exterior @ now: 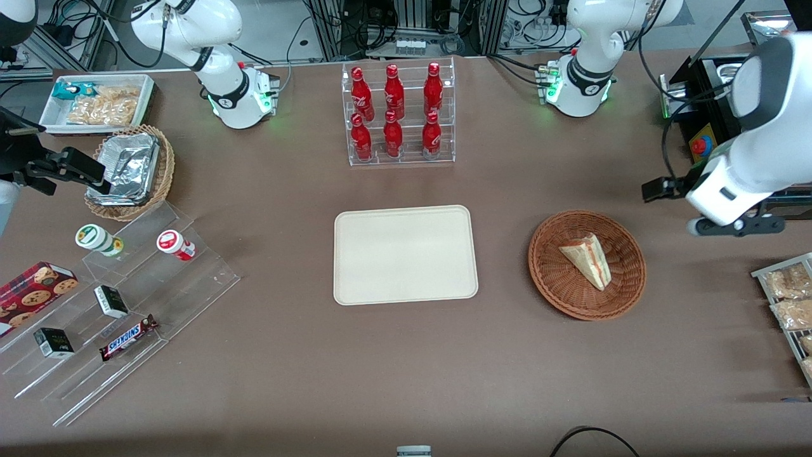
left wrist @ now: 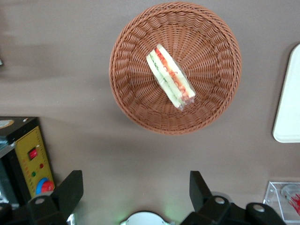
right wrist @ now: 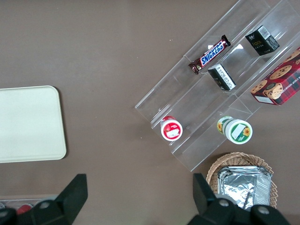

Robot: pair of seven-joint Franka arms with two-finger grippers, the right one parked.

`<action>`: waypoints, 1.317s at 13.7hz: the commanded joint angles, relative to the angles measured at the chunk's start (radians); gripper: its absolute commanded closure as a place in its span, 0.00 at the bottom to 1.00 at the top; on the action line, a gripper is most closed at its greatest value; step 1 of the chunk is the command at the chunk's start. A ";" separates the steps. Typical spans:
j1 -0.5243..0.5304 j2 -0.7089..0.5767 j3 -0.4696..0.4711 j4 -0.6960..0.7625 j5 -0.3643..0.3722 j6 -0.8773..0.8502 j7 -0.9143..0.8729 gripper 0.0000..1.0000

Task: Place sandwich from basket to tray
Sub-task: 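Move the left gripper down over the sandwich in the wicker basket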

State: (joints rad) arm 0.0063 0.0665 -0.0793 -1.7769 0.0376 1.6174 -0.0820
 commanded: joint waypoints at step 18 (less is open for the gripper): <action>-0.086 0.059 0.000 -0.440 0.002 0.706 -0.867 0.00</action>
State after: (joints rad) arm -0.0680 0.1164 -0.0814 -2.2011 0.0367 2.2874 -0.8661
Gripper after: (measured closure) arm 0.000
